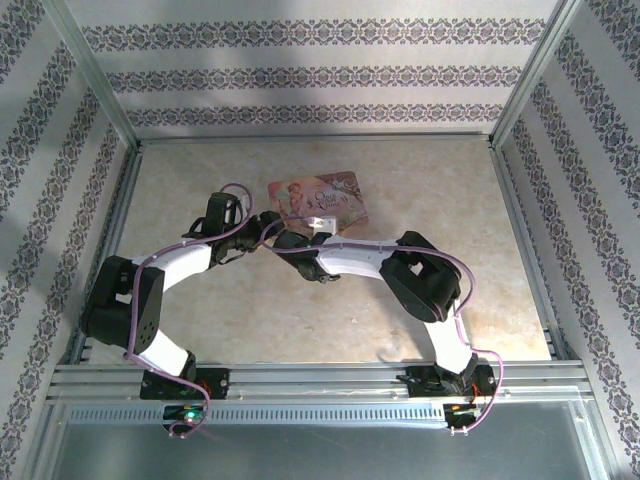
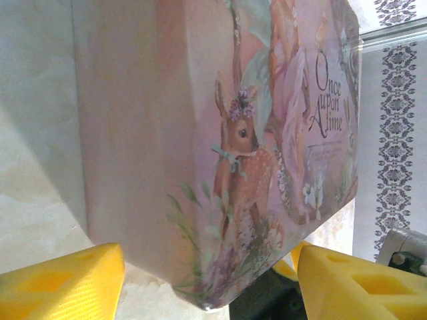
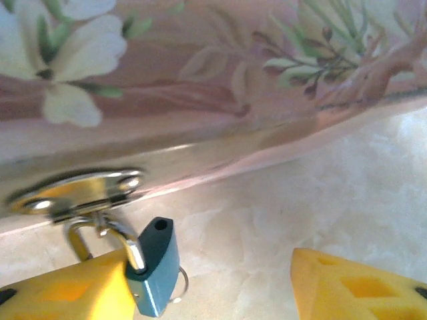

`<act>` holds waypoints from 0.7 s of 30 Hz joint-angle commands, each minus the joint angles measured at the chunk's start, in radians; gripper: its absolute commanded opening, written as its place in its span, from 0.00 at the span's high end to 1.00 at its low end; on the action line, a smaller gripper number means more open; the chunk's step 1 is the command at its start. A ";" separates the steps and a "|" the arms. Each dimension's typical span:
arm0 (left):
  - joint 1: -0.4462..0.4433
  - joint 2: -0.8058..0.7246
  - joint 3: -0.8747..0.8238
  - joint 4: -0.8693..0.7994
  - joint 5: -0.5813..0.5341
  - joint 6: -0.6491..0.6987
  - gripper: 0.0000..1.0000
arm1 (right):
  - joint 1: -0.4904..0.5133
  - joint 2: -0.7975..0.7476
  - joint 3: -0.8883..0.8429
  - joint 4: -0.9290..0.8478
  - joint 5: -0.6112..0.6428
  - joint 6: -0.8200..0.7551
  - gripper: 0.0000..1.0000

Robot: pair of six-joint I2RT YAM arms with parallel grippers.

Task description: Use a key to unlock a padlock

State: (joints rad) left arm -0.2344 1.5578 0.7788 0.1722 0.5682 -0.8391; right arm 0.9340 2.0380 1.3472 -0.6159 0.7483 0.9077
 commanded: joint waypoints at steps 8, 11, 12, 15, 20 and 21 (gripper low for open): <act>0.028 -0.049 -0.006 0.001 -0.010 0.009 0.31 | 0.011 -0.030 -0.057 0.116 -0.161 -0.120 0.25; 0.029 -0.056 -0.011 0.000 -0.011 0.008 0.31 | 0.006 -0.008 -0.038 0.106 -0.175 -0.125 0.25; 0.031 -0.059 -0.013 0.001 -0.011 0.009 0.31 | 0.006 -0.006 -0.036 0.102 -0.176 -0.124 0.25; 0.034 -0.069 -0.020 0.000 -0.013 0.009 0.31 | 0.005 -0.026 -0.052 0.111 -0.173 -0.125 0.25; 0.045 -0.088 -0.026 -0.012 -0.006 0.019 0.31 | 0.017 -0.128 -0.128 0.154 -0.181 -0.170 0.24; 0.047 -0.092 -0.024 -0.017 -0.005 0.022 0.30 | 0.019 -0.151 -0.145 0.162 -0.188 -0.176 0.23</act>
State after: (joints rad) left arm -0.2043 1.5013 0.7620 0.1699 0.5671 -0.8383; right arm 0.9356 1.9739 1.2430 -0.4679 0.5690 0.7689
